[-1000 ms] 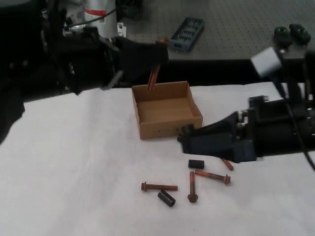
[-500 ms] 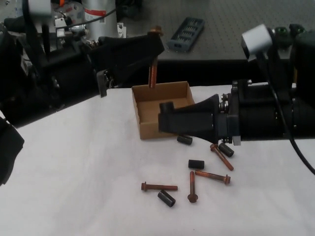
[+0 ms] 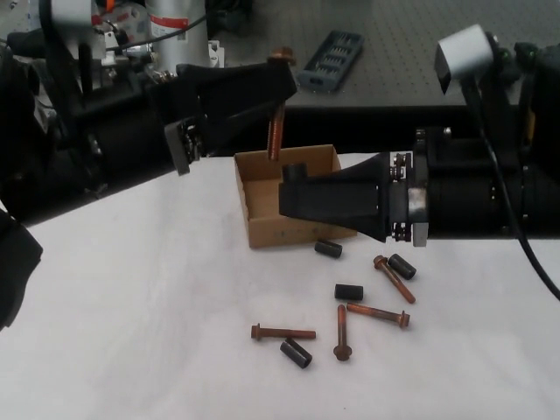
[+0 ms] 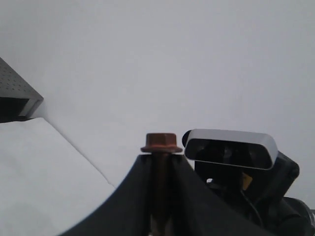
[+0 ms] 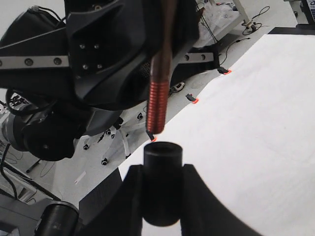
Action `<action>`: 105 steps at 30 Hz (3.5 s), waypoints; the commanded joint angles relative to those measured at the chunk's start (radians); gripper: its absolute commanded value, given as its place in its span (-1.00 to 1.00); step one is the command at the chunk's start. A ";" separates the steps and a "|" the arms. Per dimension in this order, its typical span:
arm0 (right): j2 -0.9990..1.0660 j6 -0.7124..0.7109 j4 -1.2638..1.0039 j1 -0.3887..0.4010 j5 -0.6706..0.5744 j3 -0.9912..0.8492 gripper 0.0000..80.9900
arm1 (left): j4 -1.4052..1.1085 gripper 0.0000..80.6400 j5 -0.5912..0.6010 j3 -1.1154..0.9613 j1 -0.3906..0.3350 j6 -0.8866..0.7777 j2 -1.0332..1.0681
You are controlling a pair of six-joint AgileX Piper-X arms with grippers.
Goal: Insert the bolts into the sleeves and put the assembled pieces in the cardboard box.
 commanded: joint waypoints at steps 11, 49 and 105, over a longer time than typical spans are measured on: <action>0.001 0.000 -0.016 0.002 -0.094 -0.003 -0.93 | -0.044 -0.98 0.083 -0.003 0.001 -0.016 -0.015; 0.001 0.029 -0.093 0.002 -0.133 -0.003 -0.93 | -0.107 -0.98 0.083 -0.003 -0.048 -0.098 -0.015; 0.001 0.044 -0.068 -0.070 -0.239 -0.003 -0.93 | 0.137 -0.98 0.316 -0.002 0.010 0.014 -0.015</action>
